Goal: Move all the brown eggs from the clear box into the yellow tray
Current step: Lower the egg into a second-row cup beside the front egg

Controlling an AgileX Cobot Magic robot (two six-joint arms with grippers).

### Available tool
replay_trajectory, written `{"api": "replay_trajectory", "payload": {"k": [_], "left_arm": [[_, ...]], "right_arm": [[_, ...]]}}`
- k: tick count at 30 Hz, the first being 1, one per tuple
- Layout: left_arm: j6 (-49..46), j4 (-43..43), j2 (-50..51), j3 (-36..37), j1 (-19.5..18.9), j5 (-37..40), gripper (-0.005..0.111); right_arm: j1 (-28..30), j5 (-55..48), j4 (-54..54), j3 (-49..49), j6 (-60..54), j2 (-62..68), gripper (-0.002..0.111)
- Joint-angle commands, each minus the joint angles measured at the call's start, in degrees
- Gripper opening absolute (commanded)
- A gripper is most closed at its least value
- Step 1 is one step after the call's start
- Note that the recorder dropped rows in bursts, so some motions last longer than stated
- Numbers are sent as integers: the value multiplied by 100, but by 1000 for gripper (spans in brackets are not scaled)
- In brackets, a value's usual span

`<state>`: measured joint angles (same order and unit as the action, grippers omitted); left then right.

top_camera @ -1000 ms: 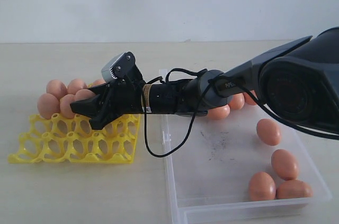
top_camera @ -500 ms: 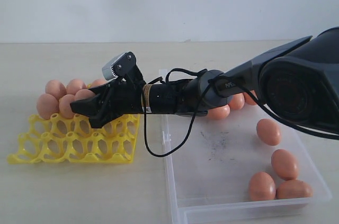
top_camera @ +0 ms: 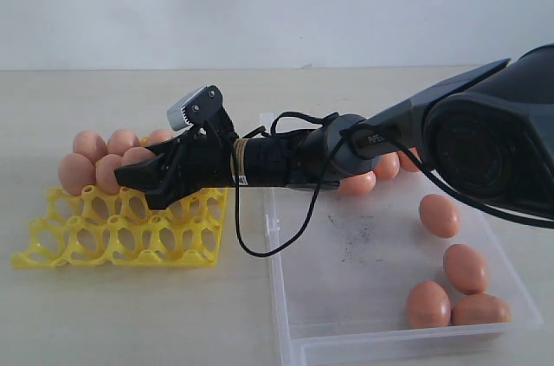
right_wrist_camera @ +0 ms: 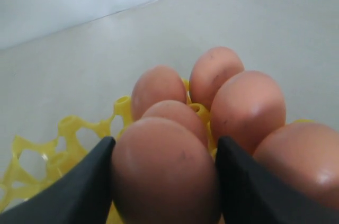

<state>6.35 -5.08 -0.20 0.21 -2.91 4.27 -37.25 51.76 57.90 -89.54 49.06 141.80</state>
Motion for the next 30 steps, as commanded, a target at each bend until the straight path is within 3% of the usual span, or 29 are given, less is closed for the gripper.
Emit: {"api": "replay_trajectory", "payload": {"k": [1, 22, 27, 30], "left_arm": [[7, -4, 20, -21, 33, -32, 4], [7, -4, 20, -21, 33, -32, 4], [7, -4, 20, -21, 33, -32, 4], [7, -4, 20, -21, 33, -32, 4]], "right_arm": [[19, 19, 67, 27, 31, -73, 46], [19, -20, 115, 27, 160, -73, 46], [19, -130, 41, 27, 160, -73, 72], [19, -351, 26, 27, 310, -73, 77]]}}
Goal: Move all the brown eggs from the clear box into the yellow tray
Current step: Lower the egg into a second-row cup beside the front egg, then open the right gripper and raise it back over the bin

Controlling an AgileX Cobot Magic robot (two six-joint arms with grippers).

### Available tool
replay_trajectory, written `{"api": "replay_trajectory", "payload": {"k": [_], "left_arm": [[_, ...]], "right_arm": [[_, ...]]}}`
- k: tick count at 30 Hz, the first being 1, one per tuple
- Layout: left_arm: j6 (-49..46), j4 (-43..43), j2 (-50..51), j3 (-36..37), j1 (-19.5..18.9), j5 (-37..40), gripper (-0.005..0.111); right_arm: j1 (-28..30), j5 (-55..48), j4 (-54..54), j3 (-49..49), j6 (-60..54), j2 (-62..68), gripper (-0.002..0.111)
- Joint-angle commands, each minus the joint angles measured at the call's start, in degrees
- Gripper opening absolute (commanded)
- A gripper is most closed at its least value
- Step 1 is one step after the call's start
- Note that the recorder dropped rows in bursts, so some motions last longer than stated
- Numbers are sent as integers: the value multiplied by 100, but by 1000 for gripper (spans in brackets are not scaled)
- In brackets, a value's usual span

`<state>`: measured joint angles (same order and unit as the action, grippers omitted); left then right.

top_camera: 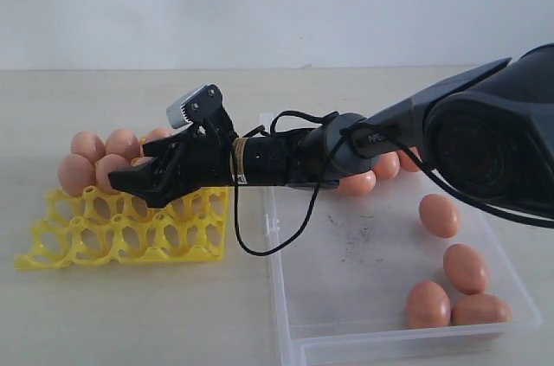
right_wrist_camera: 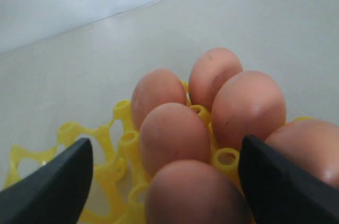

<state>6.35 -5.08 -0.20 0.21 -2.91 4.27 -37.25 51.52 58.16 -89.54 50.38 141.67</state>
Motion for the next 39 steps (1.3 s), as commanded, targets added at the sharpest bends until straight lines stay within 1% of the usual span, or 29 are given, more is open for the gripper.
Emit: {"api": "replay_trajectory", "payload": {"k": [1, 9, 12, 16, 20, 21, 23, 24, 25, 27, 29, 31, 33, 36, 39], "left_arm": [[7, -4, 20, -21, 33, -32, 4], [7, -4, 20, -21, 33, -32, 4], [7, -4, 20, -21, 33, -32, 4], [7, -4, 20, -21, 33, -32, 4], [7, -4, 20, -21, 33, -32, 4], [7, -4, 20, -21, 33, -32, 4], [7, -4, 20, -21, 33, -32, 4], [7, -4, 20, -21, 33, -32, 4], [7, -4, 20, -21, 33, -32, 4], [7, -4, 20, -21, 33, -32, 4], [7, -4, 20, -21, 33, -32, 4], [7, -4, 20, -21, 33, -32, 4], [7, -4, 20, -21, 33, -32, 4], [7, -4, 20, -21, 33, -32, 4], [7, -4, 20, -21, 33, -32, 4]], "right_arm": [[19, -368, 1, 27, 201, -60, 77], [19, -445, 51, 27, 464, -280, 76], [19, -563, 337, 27, 824, -533, 71], [19, -718, 1350, 27, 1141, -911, 53], [19, -760, 2186, 27, 1771, -1210, 35], [19, -719, 2354, 27, 2041, -1261, 30], [19, -512, 2532, 27, 2391, -1301, 14], [19, -338, 2574, 27, 2471, -1313, 5], [19, -157, 2624, 27, 2487, -1328, 0], [19, -74, 2845, 27, 2577, -1429, 0], [19, -145, 3318, 27, 2841, -1598, 0], [19, -291, 4143, 27, 3307, -1837, 0], [46, -418, 4179, 130, 3698, -2076, 0], [136, -551, 4179, 360, 3700, -2483, 0], [183, -979, 4179, 708, 3700, -2910, 0]]}}
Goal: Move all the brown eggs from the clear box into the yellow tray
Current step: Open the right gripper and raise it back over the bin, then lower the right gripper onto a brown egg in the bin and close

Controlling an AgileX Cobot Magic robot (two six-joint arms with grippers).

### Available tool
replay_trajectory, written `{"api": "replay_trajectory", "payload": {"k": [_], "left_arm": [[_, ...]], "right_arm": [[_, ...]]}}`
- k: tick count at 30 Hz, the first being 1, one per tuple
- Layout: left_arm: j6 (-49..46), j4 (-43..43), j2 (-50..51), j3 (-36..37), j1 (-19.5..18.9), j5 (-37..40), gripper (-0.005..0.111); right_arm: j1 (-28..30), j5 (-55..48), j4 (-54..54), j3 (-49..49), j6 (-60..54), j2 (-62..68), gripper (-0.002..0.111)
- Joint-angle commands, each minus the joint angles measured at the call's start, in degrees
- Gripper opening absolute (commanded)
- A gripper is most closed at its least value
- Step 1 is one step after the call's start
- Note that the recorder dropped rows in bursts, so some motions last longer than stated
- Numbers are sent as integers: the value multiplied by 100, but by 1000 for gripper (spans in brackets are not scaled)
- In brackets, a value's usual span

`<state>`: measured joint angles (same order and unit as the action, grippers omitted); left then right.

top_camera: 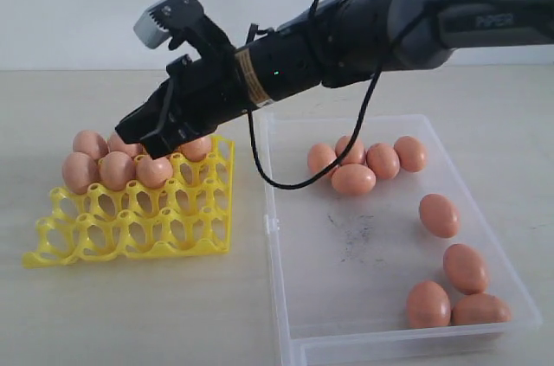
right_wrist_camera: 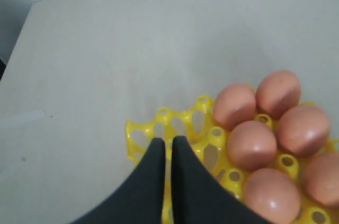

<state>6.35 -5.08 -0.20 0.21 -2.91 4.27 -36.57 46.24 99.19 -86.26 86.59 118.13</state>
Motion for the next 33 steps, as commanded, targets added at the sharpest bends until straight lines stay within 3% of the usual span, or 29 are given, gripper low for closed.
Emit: {"api": "replay_trajectory", "payload": {"k": [1, 11, 15, 18, 21, 23, 27, 33], "left_arm": [[7, -4, 20, -21, 33, -32, 4], [7, -4, 20, -21, 33, -32, 4], [7, -4, 20, -21, 33, -32, 4], [7, -4, 20, -21, 33, -32, 4], [7, -4, 20, -21, 33, -32, 4], [7, -4, 20, -21, 33, -32, 4], [7, -4, 20, -21, 33, -32, 4], [7, -4, 20, -21, 33, -32, 4]], "right_arm": [[132, -641, 76, 512, 79, -694, 0], [162, -3283, 76, 2011, 67, -1840, 0], [167, -5099, 76, 2824, 45, -2288, 0], [167, -5832, 56, 3183, -47, -2472, 0], [363, -5820, -1438, 3303, -1046, -2510, 0], [467, -6090, -3428, 3303, -2823, -2510, 0], [561, -8392, -6470, 3036, -6505, -2490, 0], [988, -8442, -8316, 2960, -7944, -2490, 0]]}}
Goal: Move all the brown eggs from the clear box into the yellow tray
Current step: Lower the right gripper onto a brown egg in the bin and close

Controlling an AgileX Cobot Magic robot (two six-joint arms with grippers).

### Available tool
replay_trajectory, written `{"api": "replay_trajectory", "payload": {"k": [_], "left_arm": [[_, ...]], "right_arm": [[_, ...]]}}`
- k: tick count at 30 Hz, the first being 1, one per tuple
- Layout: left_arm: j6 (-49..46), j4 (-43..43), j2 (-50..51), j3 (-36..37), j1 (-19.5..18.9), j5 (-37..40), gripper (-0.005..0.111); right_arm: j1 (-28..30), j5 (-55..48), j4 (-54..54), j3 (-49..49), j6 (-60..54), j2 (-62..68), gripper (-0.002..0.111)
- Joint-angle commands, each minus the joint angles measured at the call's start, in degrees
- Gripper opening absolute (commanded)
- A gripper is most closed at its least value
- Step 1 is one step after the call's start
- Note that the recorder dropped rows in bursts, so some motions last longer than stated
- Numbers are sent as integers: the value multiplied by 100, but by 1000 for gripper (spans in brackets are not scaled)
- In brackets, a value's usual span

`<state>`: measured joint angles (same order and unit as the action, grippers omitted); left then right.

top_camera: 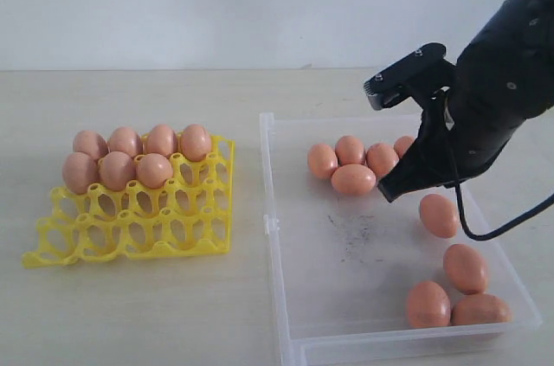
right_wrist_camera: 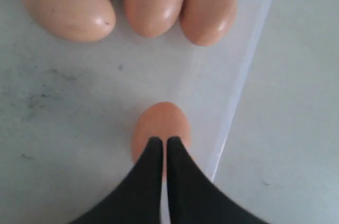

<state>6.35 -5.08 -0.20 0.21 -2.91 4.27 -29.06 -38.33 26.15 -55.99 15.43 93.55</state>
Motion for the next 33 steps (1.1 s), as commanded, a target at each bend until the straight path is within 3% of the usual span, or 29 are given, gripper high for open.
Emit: {"api": "replay_trajectory", "payload": {"k": [1, 7, 10, 15, 18, 33], "left_arm": [[7, -4, 20, -21, 33, -32, 4], [7, -4, 20, -21, 33, -32, 4], [7, -4, 20, -21, 33, -32, 4], [7, -4, 20, -21, 33, -32, 4], [7, -4, 20, -21, 33, -32, 4], [7, -4, 20, -21, 33, -32, 4]], "right_arm": [[309, 15, -1119, -67, -828, -33, 0], [655, -281, -1409, -67, -843, -19, 0], [655, -309, -1627, -67, -1051, -4, 7], [655, -98, -2199, -67, -1592, 231, 41], [655, 47, -2179, -67, -1592, 457, 54], [655, 561, -1457, -67, -1101, 915, 54]]}}
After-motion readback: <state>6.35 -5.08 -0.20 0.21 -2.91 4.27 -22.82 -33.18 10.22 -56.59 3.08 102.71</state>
